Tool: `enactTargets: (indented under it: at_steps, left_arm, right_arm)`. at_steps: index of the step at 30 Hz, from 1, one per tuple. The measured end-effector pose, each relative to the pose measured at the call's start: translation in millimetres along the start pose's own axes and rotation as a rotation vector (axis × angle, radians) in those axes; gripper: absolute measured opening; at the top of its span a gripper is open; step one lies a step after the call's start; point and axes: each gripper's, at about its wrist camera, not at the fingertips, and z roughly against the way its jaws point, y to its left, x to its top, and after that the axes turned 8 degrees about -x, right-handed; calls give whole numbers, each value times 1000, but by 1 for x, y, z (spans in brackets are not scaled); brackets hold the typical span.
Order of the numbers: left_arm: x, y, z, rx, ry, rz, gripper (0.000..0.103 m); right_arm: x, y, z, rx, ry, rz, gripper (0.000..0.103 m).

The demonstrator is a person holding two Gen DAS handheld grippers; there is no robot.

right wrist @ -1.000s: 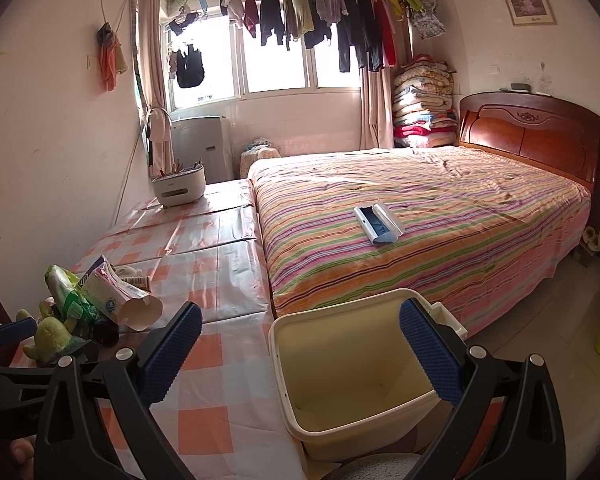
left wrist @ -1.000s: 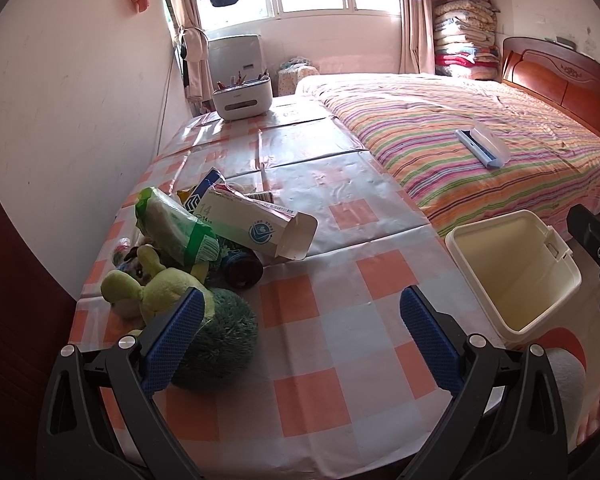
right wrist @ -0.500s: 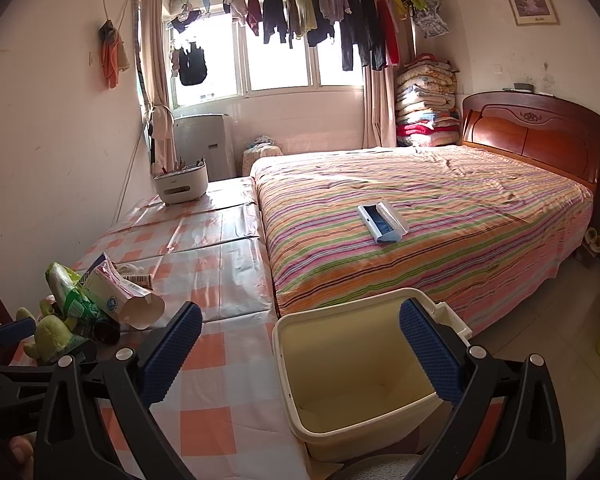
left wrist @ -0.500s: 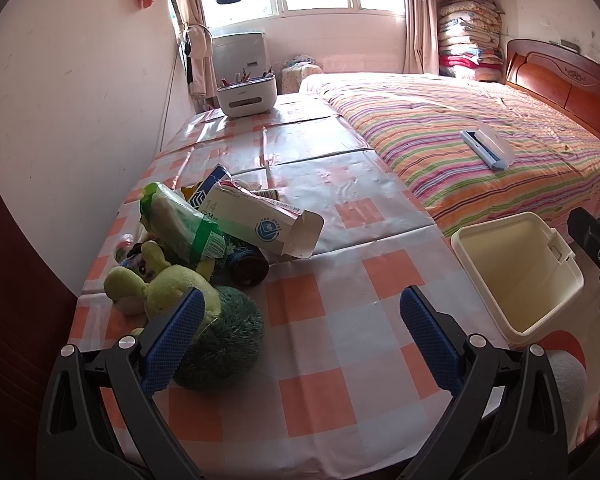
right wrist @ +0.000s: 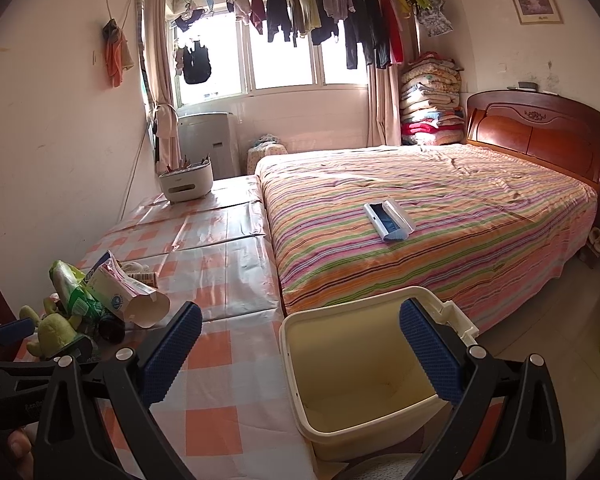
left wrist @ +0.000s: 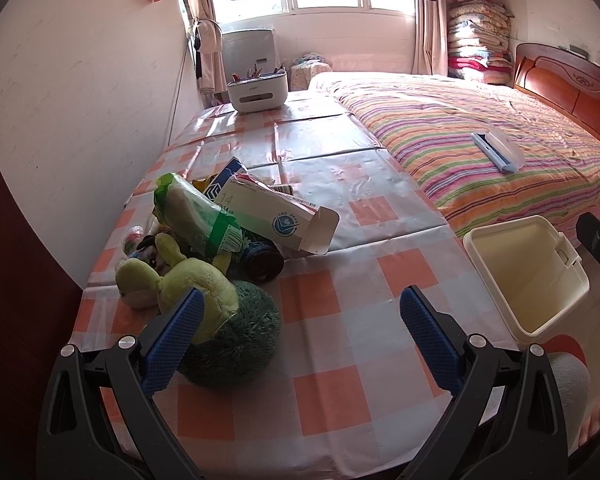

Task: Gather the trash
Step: 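Move both tools toward the pile of trash on the checkered table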

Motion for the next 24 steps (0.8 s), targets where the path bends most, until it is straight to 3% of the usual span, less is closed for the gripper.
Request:
enactTargets:
  at_steps: [14,24]
  left_arm:
    - [-5,25,1,16,10,66,97]
    - [-11,44,3,57,6,121,97]
  right_arm:
    - [-1,2,-3,14,1,11,97]
    - [2,21,-10,91,-7,43,97]
